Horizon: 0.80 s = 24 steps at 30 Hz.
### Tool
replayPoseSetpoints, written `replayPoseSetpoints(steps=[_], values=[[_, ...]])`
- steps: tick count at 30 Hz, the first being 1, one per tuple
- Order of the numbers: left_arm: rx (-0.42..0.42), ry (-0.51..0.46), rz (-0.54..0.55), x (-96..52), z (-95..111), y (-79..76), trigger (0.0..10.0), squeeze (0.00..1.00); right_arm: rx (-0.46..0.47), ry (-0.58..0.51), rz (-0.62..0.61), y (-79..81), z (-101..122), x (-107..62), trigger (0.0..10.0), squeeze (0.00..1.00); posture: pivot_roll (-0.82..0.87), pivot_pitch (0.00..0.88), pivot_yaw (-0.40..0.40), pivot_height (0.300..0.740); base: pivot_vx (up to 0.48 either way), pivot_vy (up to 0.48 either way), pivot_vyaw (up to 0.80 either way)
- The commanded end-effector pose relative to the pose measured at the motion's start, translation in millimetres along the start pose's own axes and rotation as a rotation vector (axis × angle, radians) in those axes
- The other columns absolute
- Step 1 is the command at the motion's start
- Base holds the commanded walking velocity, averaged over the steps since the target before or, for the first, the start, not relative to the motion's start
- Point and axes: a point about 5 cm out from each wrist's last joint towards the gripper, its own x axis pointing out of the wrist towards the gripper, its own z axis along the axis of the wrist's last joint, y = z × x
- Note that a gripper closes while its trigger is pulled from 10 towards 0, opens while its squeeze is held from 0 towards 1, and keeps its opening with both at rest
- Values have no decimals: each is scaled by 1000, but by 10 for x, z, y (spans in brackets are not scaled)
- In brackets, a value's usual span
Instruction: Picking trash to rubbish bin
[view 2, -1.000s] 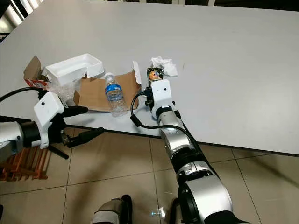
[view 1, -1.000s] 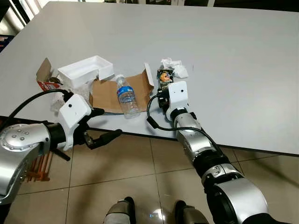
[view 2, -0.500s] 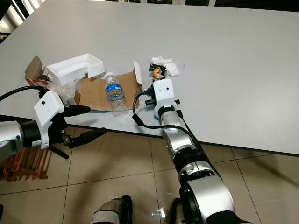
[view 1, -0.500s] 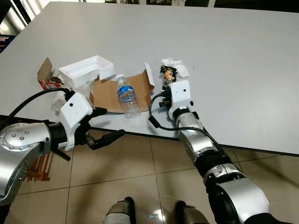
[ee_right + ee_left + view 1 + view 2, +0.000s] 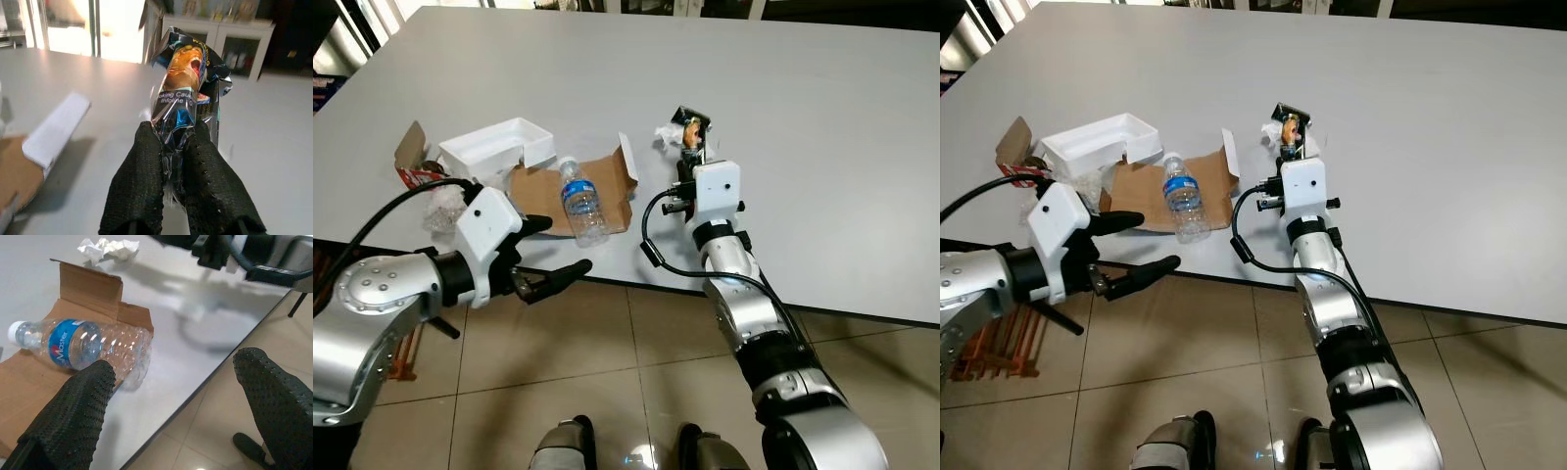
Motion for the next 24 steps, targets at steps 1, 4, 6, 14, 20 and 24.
replayPoseSetpoints(steps=[1,4,6,14,20,24], values=[[17,-9,18,18,26,27,10000,0,-28,-40,-9,-11,75,-26,10000,0,217,164,34,740,0,0,0],[11,-35,37,54,44,46,10000,0,-47,-61,-28,-63,117,-72,10000,0,203,156,26,740,0,0,0],[2,-56,57,87,51,56,10000,0,-47,-65,-42,-111,131,-108,10000,0,186,146,17,740,0,0,0],[-55,-228,265,318,133,104,10000,0,-124,-52,-105,-368,163,-362,10000,0,118,107,-19,740,0,0,0],[-75,-325,446,450,171,75,10000,0,-147,-38,-147,-483,194,-482,10000,0,86,87,-33,740,0,0,0],[-113,-337,540,538,57,-53,10000,0,-159,-25,-168,-570,210,-567,10000,0,67,80,-30,740,0,0,0]])
